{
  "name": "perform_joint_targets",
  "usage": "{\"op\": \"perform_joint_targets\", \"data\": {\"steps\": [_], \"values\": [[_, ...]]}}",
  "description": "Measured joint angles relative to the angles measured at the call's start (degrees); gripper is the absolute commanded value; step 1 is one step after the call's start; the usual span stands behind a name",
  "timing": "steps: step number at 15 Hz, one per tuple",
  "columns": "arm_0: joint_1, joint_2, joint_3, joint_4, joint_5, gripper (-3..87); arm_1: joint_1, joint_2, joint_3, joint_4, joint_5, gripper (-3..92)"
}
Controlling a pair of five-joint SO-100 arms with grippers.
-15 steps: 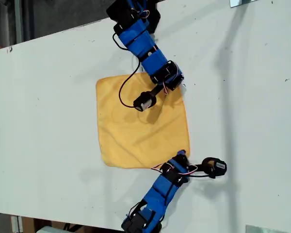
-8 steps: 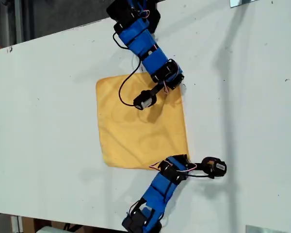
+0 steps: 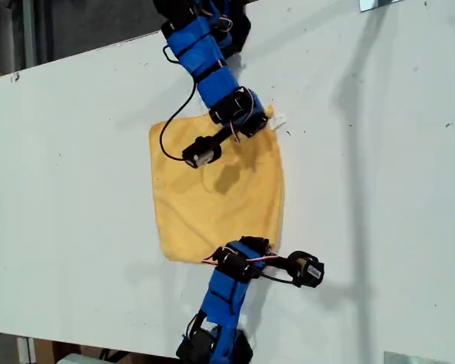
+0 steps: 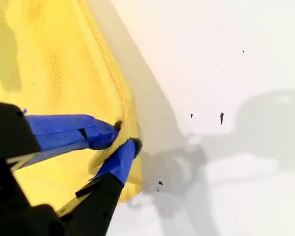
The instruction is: Grasp corners of a square towel and fold twice.
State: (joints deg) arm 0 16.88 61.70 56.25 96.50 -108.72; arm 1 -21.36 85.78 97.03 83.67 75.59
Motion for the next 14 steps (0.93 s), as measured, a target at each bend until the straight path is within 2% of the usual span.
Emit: {"op": "perform_joint_targets", "data": {"steps": [8,11,14], "values": [[-9.32,23.99,15.21,0.09,12.92,-0.3,17.31,7.91,-6.86,3.08,-12.92,0.0],[-20.04,33.93,23.2,0.09,19.69,-0.3,28.39,14.41,-10.63,3.25,-18.28,0.0],[-33.57,39.73,23.99,-1.85,30.76,-0.3,39.02,16.61,-11.25,3.87,-22.41,0.0]]}}
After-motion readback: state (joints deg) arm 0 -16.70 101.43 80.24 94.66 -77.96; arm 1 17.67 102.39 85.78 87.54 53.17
